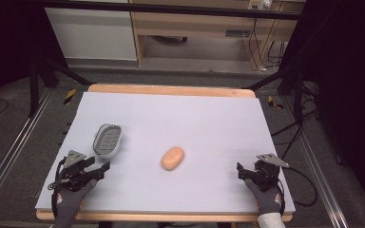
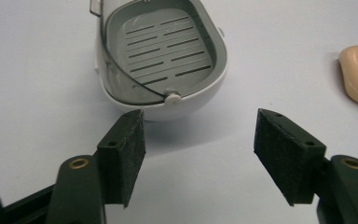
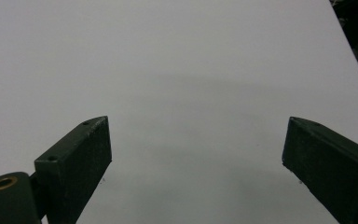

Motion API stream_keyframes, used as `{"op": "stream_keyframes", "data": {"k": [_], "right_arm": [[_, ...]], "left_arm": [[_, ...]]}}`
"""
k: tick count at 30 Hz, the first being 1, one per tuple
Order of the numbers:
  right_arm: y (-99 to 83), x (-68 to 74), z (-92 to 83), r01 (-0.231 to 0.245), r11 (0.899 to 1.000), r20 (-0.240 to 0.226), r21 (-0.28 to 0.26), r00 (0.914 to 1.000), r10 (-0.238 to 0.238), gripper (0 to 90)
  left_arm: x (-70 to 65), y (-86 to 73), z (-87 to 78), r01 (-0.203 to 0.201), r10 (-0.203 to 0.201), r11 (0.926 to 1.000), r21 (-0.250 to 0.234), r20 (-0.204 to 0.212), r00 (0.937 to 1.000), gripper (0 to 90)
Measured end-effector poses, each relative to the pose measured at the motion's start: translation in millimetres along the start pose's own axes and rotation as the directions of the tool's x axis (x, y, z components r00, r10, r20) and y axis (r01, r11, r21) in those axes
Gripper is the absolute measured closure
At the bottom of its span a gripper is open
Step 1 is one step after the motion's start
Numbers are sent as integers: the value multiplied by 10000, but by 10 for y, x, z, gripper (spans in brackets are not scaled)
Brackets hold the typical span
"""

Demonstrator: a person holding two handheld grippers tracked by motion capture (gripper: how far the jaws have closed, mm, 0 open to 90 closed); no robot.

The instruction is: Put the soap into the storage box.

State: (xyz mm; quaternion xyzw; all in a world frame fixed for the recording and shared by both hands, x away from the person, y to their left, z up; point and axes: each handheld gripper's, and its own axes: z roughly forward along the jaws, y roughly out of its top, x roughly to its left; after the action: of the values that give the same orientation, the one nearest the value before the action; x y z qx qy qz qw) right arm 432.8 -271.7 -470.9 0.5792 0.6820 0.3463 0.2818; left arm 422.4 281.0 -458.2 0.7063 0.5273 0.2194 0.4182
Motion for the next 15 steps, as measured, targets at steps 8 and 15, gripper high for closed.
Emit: {"op": "stream_keyframes", "data": {"k": [8,15], "right_arm": [[-9,41,-17,207,9998,-55,36,9998,-207,72],[-16,54,-20,222,9997,-184,77,9996,-221,70]], "left_arm": [[-139,10,18,-301,300,9995,53,280,9992,350],[-239,33,40,-546,544,9985,42,505,9972,348]]}}
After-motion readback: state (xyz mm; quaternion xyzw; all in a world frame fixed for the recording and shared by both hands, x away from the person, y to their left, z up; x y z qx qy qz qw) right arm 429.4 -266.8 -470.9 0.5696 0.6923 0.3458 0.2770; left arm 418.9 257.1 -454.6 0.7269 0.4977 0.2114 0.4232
